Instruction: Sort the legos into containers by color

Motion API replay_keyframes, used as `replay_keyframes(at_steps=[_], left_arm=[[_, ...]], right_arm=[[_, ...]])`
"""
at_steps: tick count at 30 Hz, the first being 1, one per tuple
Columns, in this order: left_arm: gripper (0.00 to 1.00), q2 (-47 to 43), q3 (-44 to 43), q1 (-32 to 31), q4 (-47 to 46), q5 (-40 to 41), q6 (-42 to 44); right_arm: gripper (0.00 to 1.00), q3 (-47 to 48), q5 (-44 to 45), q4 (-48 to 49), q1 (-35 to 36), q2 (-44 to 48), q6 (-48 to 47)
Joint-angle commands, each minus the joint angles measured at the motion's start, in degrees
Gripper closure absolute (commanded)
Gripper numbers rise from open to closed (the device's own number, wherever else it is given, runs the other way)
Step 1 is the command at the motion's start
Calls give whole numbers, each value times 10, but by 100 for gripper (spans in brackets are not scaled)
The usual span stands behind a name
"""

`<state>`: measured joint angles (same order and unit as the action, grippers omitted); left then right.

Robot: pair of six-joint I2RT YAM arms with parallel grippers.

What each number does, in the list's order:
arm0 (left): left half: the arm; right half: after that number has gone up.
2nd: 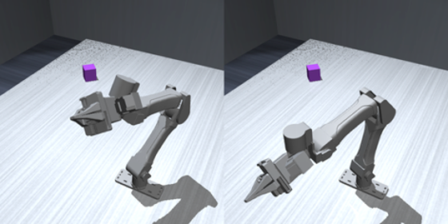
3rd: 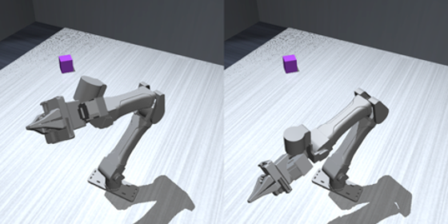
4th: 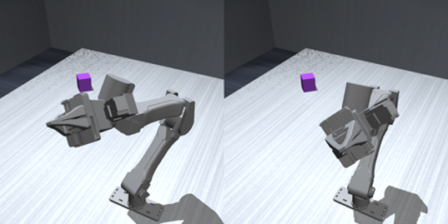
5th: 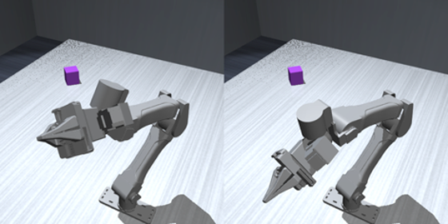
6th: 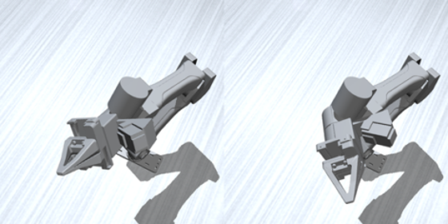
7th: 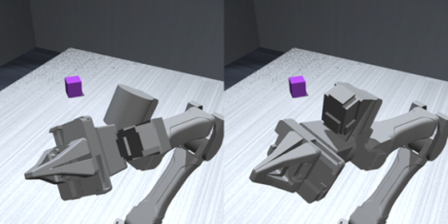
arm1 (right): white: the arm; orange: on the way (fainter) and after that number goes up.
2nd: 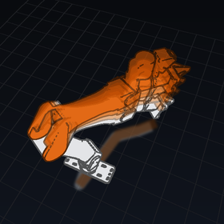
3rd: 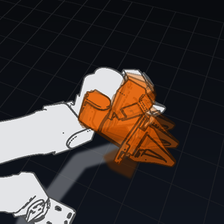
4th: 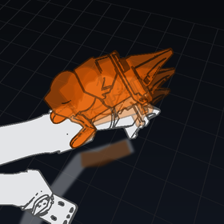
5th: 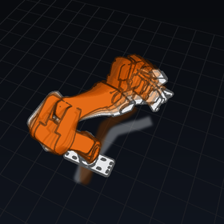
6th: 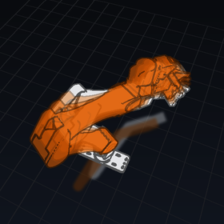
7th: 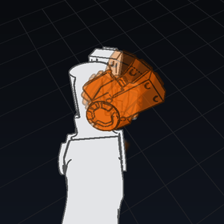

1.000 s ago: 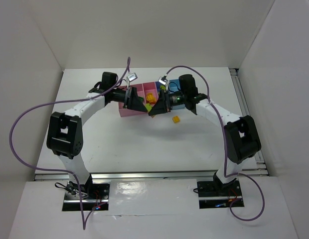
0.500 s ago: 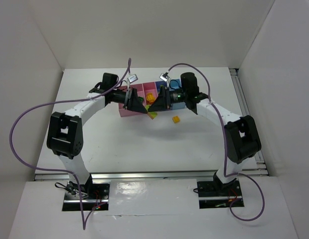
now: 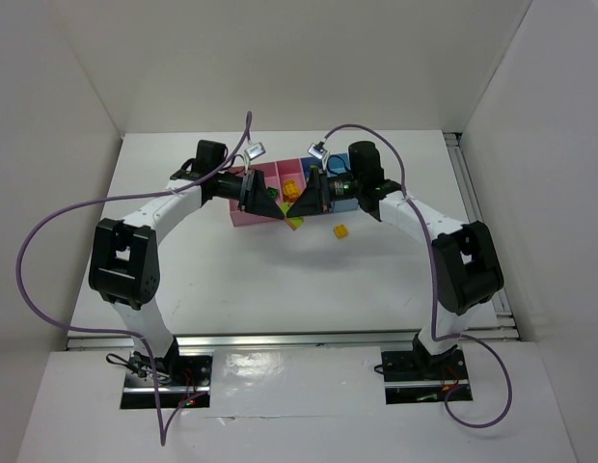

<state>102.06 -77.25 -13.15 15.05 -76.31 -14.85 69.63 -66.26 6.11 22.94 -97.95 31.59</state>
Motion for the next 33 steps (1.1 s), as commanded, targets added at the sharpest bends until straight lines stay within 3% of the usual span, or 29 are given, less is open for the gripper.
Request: replay_keyframes(at_steps=[1, 3, 4, 5, 8, 10, 15, 20, 23, 24, 25, 28, 30, 33], left_arm=[[100, -27, -18, 4, -4, -12, 25], [100, -27, -18, 4, -4, -12, 25], [100, -27, -18, 4, -4, -12, 25], [100, -27, -18, 4, -4, -12, 25], [100, -27, -18, 4, 2, -12, 30], [100, -27, -5, 10, 9, -7, 35], [100, -38, 9, 22, 15, -7, 35], [100, -33, 9, 22, 15, 5, 30], [100, -33, 3, 29, 15, 33, 14], [100, -33, 3, 34, 15, 60, 0], [100, -33, 3, 34, 15, 89, -17], [100, -33, -19, 40, 55, 232, -56], [100, -27, -50, 40, 95, 335, -62], [100, -44, -50, 40, 114, 417, -97]], right_arm=[[55, 3, -14, 12, -3, -7, -8], [65, 3, -19, 17, -3, -7, -8], [78, 3, -19, 17, -3, -7, -8], [83, 3, -6, 17, -3, -7, -8], [96, 3, 30, 11, -21, 7, -1], [100, -30, 66, 62, -39, 31, 43], [100, -78, 100, 149, -85, 58, 115], [100, -63, 147, 119, -85, 64, 108], [100, -18, 274, 7, -79, 50, 62], [100, 34, 326, -86, -70, 41, 26], [100, 62, 437, -123, -62, 18, 13], [100, 159, 580, -216, -45, -31, -22], [100, 230, 613, -247, -45, -91, -38], [96, 298, 664, -297, -31, -164, -71]])
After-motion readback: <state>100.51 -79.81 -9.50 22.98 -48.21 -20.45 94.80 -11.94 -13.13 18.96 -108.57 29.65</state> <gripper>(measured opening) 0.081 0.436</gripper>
